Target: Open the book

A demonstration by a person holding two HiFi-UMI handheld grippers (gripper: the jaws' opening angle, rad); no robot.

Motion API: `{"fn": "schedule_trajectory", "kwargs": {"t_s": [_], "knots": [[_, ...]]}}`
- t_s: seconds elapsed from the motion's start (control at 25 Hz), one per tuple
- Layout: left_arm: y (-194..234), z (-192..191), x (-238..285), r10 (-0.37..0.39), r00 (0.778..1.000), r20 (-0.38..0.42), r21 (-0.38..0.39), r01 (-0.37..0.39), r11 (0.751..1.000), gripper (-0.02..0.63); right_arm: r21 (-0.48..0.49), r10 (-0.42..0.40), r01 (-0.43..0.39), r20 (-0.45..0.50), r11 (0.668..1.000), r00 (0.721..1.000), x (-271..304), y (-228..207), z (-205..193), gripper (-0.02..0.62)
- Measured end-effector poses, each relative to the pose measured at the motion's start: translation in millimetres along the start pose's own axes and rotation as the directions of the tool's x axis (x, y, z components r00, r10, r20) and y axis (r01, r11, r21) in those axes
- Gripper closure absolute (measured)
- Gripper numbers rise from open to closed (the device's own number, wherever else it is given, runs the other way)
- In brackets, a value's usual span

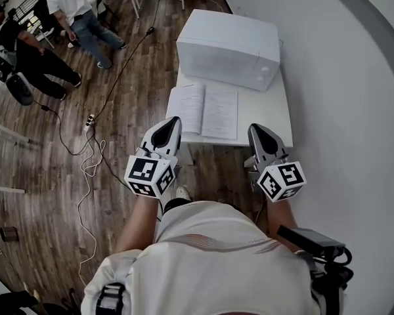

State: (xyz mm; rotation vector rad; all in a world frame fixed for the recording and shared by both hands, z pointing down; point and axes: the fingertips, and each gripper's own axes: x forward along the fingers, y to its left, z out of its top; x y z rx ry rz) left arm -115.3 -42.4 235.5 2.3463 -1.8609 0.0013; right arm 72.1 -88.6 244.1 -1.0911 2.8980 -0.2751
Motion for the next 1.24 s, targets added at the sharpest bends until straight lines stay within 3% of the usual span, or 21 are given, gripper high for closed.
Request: {"fn": "schedule_trajectory", "kwargs": {"t_s": [0.28,0.48,1.24], "knots": [[-18,-10,-17,0.051,0.999,0.003,-0.038,-0.05,0.998,0.595,-0.043,0.038,-0.039,-0.021,0.998,0.999,-25,1,-7,0.592],[-25,-23,-29,0.038,0.999,-0.021,-0.045,-0.039,0.998,0.595,-0.035,0.023,-0.024,-0.025,0.999,0.999,-32,3,-13,0.592],[19,2,-47,-0.041,0.999,0.012,-0.047,0.041,0.998,0.595,-0.098,0.006,-0.007,-0.002,0.995,1.0,3,64,6,0.592]]}}
